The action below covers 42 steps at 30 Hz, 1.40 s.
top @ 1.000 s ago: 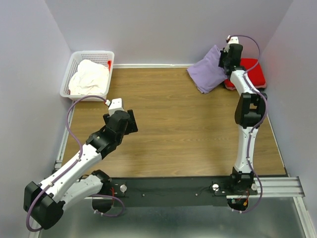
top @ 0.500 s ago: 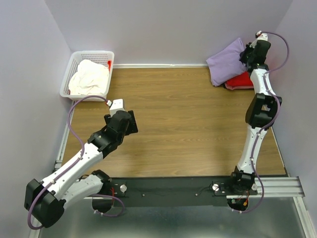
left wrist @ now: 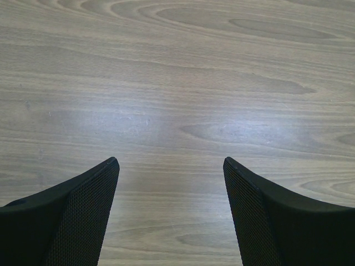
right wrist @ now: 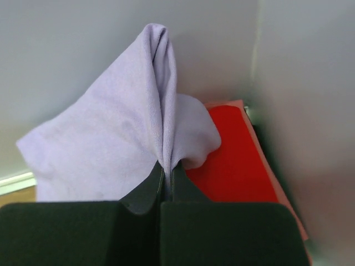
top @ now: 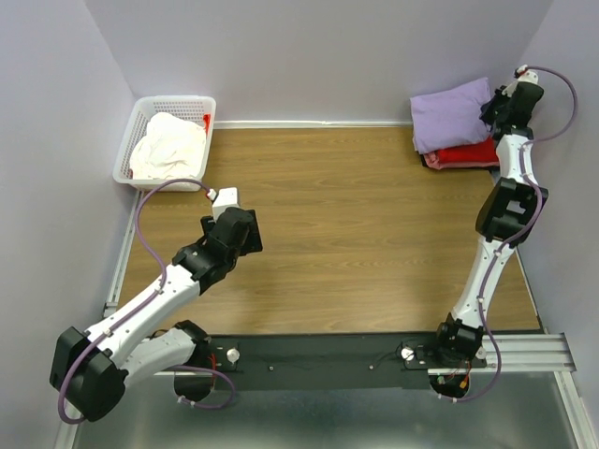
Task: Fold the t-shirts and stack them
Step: Neatly place the folded tshirt to the corner
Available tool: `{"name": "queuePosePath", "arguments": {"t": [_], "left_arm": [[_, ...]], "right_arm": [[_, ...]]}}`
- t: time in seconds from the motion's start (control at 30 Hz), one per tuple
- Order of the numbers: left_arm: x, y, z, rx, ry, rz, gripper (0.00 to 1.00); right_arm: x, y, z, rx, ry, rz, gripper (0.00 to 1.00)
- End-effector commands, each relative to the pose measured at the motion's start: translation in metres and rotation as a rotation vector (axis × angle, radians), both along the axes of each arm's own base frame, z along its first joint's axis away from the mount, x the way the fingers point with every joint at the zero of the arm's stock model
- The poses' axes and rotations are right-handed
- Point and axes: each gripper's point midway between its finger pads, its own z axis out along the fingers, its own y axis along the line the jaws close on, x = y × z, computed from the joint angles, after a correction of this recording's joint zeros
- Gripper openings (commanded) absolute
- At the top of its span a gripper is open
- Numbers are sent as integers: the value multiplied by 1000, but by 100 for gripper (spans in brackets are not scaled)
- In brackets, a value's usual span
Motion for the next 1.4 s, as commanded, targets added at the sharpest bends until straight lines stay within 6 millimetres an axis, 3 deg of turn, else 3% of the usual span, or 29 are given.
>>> {"name": "queuePosePath", "arguments": {"t": [0.0,0.17,0.3,0.43,0.53,0.57,0.63,0.77,0.83,0.93,0.97,1.0,1.07,1.13,1.17,1.23,1.27,1.33,1.37], "left_arm": [[2,-4,-6,0,12,-13,83],[1,-5,-9,6,23,-19,83],[1,-6,-11,7,28,-23,83],[1,-6,-14,15,37,-24,83],[2,-8,-16,16,40,-29,83],[2,-8,-17,16,43,-32,83],[2,-9,-18,18,45,-34,83],[3,-9,-19,21,48,-35,83],[3,-9,-18,20,45,-32,83],[3,-9,-16,14,35,-32,83],[3,-9,-15,12,33,-33,83],[3,-9,-14,9,28,-33,83],[3,-9,-13,6,24,-33,83],[4,-10,-11,-2,13,-33,83],[4,-11,-11,-5,11,-36,83],[4,-11,-12,-8,11,-40,83],[4,-12,-12,-6,11,-43,83],[4,-11,-11,-5,9,-43,83],[4,-11,-10,-5,9,-43,83]], "right_arm": [[6,-19,-9,-71,-4,-21,1],[8,-28,-39,-124,49,-40,1],[9,-44,-60,-191,91,-85,7],[7,-61,-64,-231,108,-166,9],[6,-67,-58,-249,105,-201,23],[4,-67,-52,-253,102,-211,37],[1,-61,-44,-258,100,-202,47],[-8,-33,-24,-326,122,-166,60],[-13,-8,-13,-359,130,-119,66],[-22,25,-6,-387,144,-60,68],[-23,41,-6,-392,146,-30,71],[-24,49,-4,-398,144,-13,83],[-29,71,-4,-421,158,14,83],[-35,85,-8,-458,182,42,84],[-34,106,-11,-480,185,74,88],[-35,120,-20,-536,216,92,89],[-34,137,-30,-551,229,119,89],[-33,141,-40,-579,253,118,89],[-32,154,-51,-609,276,121,89]]}}
